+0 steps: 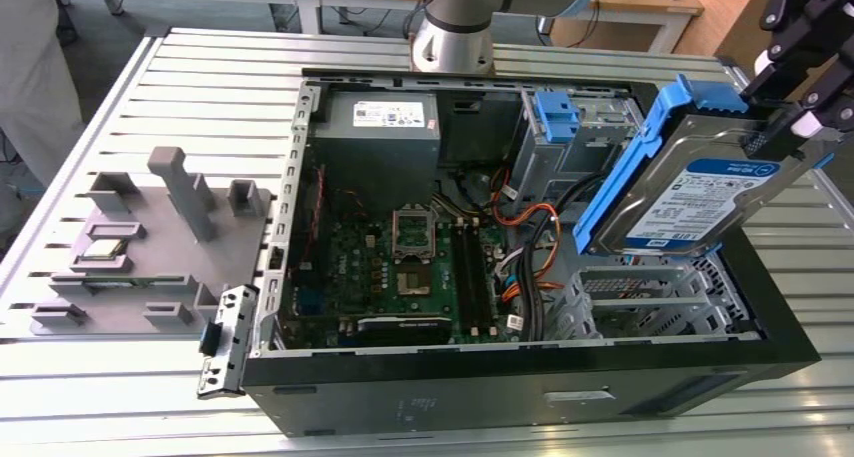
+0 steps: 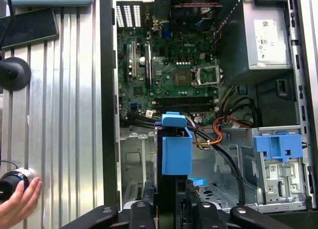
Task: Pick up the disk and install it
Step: 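Pick up the disk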
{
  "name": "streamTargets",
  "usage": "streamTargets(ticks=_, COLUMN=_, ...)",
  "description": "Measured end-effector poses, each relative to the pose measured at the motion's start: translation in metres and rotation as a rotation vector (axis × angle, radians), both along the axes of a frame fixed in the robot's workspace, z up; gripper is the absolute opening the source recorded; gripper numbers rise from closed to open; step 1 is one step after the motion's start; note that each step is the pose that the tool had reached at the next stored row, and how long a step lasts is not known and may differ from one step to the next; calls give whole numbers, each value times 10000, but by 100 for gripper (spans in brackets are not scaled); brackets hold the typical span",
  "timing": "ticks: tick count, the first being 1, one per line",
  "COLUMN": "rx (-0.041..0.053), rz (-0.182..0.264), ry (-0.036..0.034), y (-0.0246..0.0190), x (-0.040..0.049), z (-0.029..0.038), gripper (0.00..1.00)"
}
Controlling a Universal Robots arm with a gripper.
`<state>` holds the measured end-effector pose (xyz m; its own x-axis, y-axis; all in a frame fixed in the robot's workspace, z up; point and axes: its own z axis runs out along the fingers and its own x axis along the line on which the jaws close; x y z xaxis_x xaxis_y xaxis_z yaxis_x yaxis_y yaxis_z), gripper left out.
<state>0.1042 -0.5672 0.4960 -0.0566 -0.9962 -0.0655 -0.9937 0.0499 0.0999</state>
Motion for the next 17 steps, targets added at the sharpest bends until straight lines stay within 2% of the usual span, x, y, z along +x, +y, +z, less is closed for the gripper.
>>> streamTargets(ticks=8, rx=0, rz=2, ry=1, y=-2, x=6, z=0, gripper=35)
streamTargets(ticks=17, rx=-1, rz=1, ry=1, y=-5, x=95, z=-6, gripper=35)
